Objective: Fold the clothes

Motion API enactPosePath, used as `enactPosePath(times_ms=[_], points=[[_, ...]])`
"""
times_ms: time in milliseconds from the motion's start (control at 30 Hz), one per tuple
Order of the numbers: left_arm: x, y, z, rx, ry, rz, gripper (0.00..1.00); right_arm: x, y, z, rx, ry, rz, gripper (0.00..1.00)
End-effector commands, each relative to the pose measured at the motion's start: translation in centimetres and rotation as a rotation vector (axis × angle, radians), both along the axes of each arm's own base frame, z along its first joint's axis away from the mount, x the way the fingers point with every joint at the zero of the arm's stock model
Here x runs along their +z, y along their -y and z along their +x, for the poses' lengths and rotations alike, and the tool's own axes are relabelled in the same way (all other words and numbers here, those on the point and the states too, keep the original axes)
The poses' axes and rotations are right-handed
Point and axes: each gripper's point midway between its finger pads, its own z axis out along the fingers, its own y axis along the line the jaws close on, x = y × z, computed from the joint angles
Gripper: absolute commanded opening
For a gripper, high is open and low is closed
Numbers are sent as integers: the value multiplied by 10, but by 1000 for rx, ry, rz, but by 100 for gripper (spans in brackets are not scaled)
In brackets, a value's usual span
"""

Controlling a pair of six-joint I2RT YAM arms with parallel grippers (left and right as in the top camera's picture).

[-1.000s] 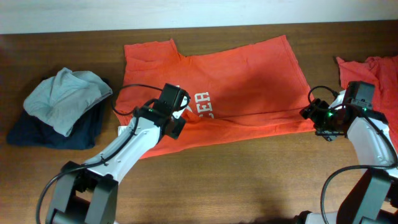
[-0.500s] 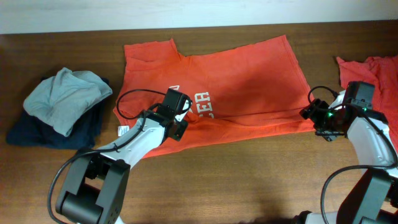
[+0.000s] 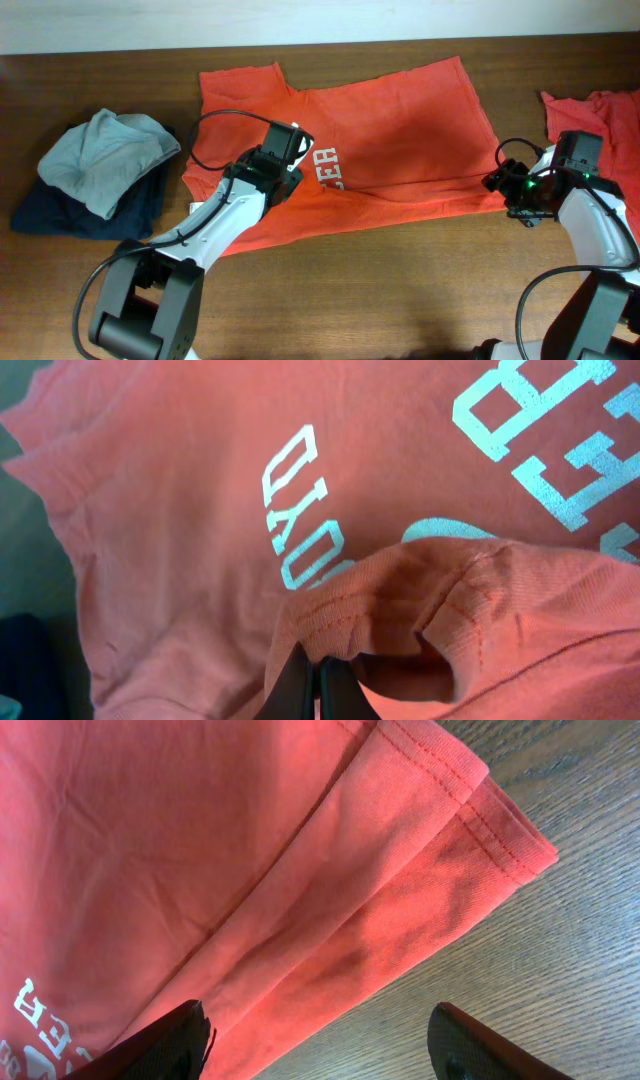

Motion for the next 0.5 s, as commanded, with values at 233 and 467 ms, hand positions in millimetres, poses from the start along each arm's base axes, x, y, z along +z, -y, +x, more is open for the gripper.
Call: enactPosePath(times_ms=[233,467], points=[[-8,-18,-10,104,-66,20,82,4,2,4,10,7,-19,75],[-36,-20,-51,85,-259,20,1,4,2,4,10,9,-20,75]])
